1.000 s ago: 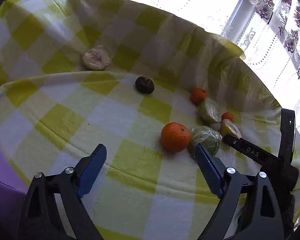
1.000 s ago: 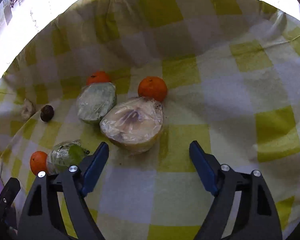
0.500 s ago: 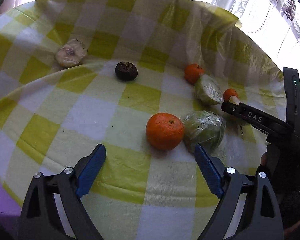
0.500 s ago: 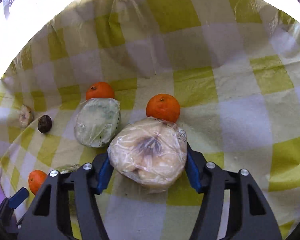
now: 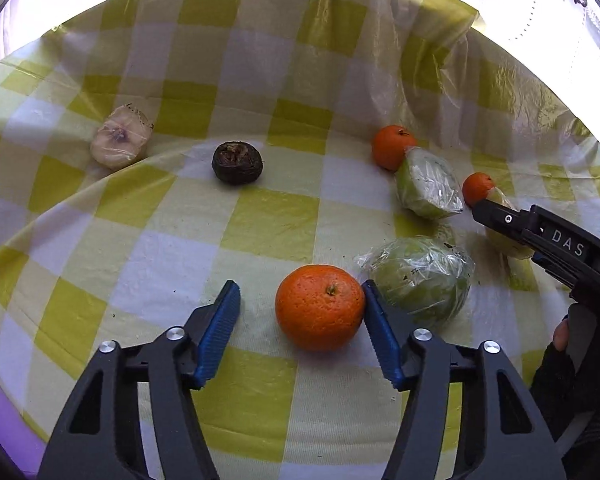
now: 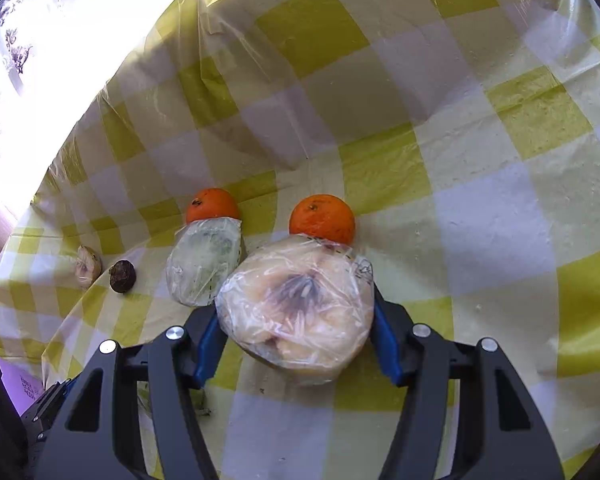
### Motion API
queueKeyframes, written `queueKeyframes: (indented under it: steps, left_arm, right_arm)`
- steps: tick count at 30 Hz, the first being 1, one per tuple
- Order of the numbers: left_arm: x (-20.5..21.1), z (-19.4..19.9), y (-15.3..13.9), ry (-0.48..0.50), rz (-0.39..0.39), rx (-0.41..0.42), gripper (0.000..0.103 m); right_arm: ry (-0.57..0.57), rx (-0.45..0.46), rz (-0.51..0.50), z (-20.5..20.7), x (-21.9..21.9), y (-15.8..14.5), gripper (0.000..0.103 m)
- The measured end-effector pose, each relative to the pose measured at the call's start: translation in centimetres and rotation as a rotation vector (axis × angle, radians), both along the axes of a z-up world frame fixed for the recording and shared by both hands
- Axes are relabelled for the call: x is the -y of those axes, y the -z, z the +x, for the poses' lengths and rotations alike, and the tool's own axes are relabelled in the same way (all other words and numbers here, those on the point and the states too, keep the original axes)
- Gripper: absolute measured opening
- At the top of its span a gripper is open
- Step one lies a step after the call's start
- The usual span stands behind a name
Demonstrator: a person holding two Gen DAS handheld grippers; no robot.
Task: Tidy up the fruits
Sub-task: 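Grasp the orange with the left gripper, then carry the orange and the bagged fruit over the box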
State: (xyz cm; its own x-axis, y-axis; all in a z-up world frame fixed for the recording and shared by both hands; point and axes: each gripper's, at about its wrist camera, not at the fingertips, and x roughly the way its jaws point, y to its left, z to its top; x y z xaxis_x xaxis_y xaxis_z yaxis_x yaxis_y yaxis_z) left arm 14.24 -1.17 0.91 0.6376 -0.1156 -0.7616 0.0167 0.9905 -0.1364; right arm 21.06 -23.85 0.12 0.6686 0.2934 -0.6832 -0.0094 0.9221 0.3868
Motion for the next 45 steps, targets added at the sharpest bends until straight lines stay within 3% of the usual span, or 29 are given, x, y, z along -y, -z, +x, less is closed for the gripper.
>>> queueKeyframes:
  steps: [3, 23, 28, 34, 41, 45]
  left_arm:
    - [-0.3, 0.1, 0.0, 0.002, -0.027, 0.005, 0.039]
    - [-3.1, -1.0, -0.6, -0.149, -0.130, 0.078, 0.039]
    - [-4.7, -1.9, -0.7, -0.218, -0.192, 0.093, 0.039]
    - [-6.8, -4.2, -0.3, -0.289, -0.292, 0.084, 0.039]
    - [-7.0, -8.0, -0.6, -0.309, -0.277, 0.122, 0.039]
    - [-6.3, -10.3, -0.8, -0.290, -0.252, 0.138, 0.039]
  right_arm:
    - [0.000, 0.000, 0.002, 0.0, 0.0, 0.2, 0.062]
    - [0.015, 0.004, 0.029, -0.4, 0.7, -0.3, 0.062]
    - [0.042, 0.044, 0.048, -0.9, 1.1, -0.7, 0.062]
    - [0.058, 0.123, 0.094, -4.1, 1.0, -1.7, 0.062]
    - [0.096, 0.144, 0.164, -9.3, -0.3, -1.8, 0.062]
    - [0.101, 0.144, 0.139, -12.0, -1.3, -1.7, 0.062]
